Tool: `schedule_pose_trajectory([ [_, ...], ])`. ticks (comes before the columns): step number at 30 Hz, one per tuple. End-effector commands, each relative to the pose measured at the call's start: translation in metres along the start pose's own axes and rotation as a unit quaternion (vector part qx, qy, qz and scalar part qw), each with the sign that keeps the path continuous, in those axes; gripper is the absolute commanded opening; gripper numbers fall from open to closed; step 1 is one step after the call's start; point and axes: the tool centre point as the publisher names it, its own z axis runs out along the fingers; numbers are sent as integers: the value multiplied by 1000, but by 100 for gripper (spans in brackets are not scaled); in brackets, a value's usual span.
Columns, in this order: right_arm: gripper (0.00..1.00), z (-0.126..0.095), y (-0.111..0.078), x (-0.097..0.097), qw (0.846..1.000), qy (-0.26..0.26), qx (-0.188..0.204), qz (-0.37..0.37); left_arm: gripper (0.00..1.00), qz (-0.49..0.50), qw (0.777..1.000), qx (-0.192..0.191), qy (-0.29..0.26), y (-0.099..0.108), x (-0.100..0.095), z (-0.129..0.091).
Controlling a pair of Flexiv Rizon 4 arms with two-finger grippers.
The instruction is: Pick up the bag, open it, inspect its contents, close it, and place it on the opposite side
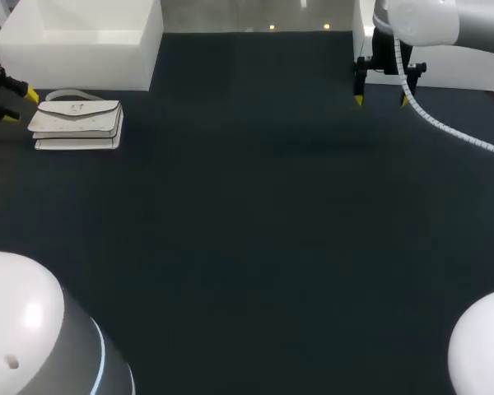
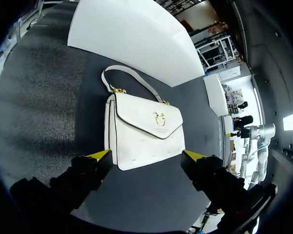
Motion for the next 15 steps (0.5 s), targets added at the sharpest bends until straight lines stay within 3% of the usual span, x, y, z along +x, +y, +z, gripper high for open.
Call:
schedule_pose_trajectory([
  [1, 100, -1, 0, 1, 1000, -2, 1, 1, 100, 3, 992, 23, -128, 21, 41, -11],
  [9, 100, -1, 0, 1, 1000, -2, 1, 1, 100, 27, 975, 15, -219, 40, 96, -6],
  [15, 100, -1, 0, 1, 1000, -2, 1, 1, 100, 35, 965, 11, -258, 45, 117, -4],
])
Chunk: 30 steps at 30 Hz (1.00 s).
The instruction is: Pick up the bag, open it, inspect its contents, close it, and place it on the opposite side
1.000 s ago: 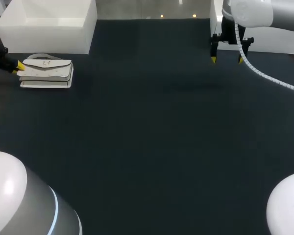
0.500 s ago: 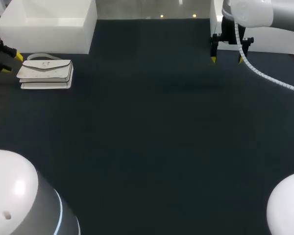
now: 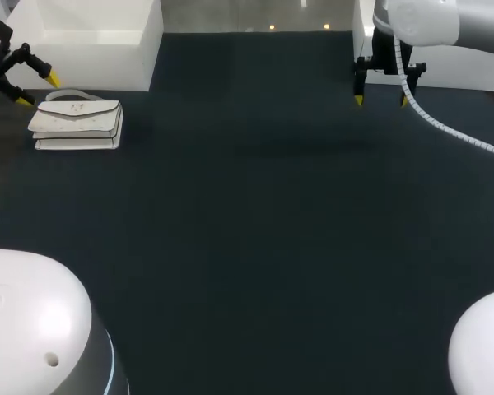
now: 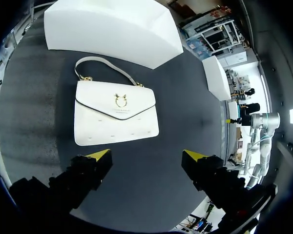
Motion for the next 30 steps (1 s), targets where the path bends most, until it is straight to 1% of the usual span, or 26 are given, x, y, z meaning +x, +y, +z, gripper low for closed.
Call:
schedule_pose_trajectory([
  [1, 100, -1, 0, 1, 1000, -2, 1, 1, 100, -3, 970, 75, -230, 19, 33, 1],
  [8, 100, -1, 0, 1, 1000, -2, 1, 1, 100, -16, 961, 69, -266, 22, 45, 3],
  [13, 100, -1, 0, 1, 1000, -2, 1, 1, 100, -14, 959, 67, -276, 24, 52, 9],
  [23, 100, -1, 0, 1, 1000, -2, 1, 1, 100, 7, 964, 63, -257, 23, 59, 18],
  [30, 100, -1, 0, 1, 1000, -2, 1, 1, 100, 18, 969, 58, -239, 21, 59, 24],
])
